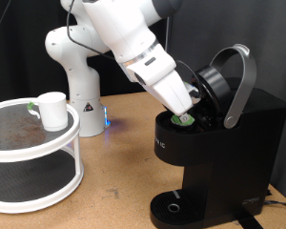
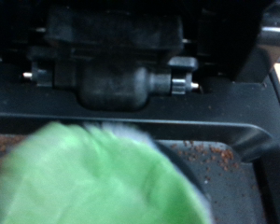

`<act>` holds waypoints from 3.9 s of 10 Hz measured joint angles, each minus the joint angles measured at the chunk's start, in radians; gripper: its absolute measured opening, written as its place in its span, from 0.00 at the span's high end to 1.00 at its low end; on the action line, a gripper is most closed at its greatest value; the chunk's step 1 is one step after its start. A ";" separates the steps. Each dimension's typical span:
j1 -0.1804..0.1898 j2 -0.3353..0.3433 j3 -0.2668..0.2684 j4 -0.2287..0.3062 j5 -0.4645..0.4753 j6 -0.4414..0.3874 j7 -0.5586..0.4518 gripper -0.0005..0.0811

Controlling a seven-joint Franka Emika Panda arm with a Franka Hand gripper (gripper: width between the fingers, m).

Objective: Make a cup of coffee with the keurig machine

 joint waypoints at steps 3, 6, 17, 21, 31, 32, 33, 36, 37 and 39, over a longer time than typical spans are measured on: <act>0.000 0.005 0.000 0.000 0.019 0.001 -0.014 0.05; -0.005 -0.021 -0.017 0.001 0.071 -0.042 -0.068 0.02; -0.016 -0.212 -0.087 0.053 0.174 -0.199 -0.096 0.02; -0.028 -0.237 -0.087 0.102 0.146 -0.249 -0.027 0.02; 0.047 -0.173 0.110 0.188 0.231 -0.057 0.101 0.02; 0.052 -0.157 0.135 0.195 0.223 -0.033 0.120 0.02; 0.056 -0.140 0.158 0.202 0.220 -0.012 0.131 0.02; 0.077 -0.088 0.207 0.229 0.221 0.012 0.136 0.02; 0.082 -0.073 0.220 0.234 0.221 0.023 0.136 0.02; 0.083 -0.048 0.241 0.236 0.220 0.041 0.137 0.12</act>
